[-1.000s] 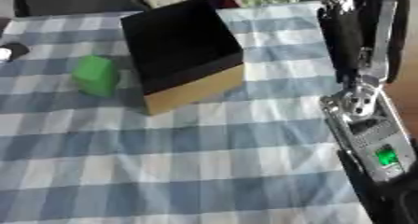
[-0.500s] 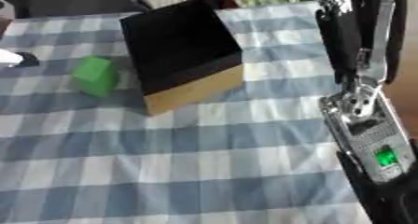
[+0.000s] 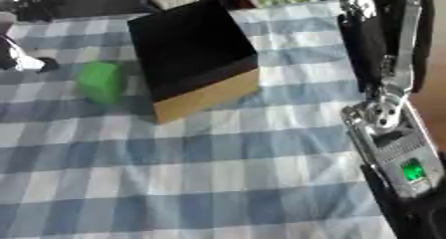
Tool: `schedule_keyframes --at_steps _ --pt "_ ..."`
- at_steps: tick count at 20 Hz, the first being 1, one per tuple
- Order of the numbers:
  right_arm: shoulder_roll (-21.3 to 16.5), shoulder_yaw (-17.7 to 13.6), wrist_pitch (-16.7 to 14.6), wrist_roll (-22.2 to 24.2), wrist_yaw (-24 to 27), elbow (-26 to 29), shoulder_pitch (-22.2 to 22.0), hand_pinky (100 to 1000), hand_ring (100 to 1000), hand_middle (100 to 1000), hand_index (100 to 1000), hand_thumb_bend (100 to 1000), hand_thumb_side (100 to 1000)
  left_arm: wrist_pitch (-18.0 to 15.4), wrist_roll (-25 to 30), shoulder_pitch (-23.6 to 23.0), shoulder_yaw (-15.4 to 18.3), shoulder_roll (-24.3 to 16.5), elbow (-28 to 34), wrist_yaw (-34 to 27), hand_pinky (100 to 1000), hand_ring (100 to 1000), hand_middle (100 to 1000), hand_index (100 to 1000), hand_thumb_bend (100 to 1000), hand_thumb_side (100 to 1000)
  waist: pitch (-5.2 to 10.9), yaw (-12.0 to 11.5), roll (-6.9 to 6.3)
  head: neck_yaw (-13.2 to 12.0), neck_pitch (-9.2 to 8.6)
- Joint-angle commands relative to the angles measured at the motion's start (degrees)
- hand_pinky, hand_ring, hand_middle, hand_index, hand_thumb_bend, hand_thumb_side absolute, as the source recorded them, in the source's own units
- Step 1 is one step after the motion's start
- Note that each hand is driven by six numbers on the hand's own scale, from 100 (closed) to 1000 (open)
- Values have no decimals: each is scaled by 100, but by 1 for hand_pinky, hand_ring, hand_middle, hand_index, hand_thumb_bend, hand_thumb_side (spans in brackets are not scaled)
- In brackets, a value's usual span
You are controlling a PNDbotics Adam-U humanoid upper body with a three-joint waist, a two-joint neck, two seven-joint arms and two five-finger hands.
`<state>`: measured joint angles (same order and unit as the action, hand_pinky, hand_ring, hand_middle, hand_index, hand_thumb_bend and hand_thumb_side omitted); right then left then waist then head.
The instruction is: Pick up objects on the table and place them in the box.
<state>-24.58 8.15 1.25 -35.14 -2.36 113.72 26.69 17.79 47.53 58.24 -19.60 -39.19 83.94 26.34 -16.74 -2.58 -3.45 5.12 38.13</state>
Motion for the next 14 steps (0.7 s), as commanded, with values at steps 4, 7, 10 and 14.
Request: schedule_keyframes --at_steps 4,7,10,14 --pt "-92 -12 -18 -13 35 87 47 851 742 645 793 100 607 -56 72 253 -67 26 -171 132 895 907 873 978 395 100 127 17 -4 -41 -34" --pt "-89 -10 -23 -21 39 87 40 851 742 642 793 100 608 -156 202 310 -123 85 -281 281 894 908 883 969 425 100 120 30 -12 -55 -35" --pt "-93 -6 -28 -23 41 87 43 851 741 640 793 100 608 -292 384 363 -148 150 -425 409 898 903 883 978 531 100 114 44 -19 -65 -42" --pt "-107 1 -27 -28 54 87 39 851 741 636 792 100 609 -543 440 415 -200 218 -656 656 902 906 894 1000 670 100 100 63 -28 -82 -48"
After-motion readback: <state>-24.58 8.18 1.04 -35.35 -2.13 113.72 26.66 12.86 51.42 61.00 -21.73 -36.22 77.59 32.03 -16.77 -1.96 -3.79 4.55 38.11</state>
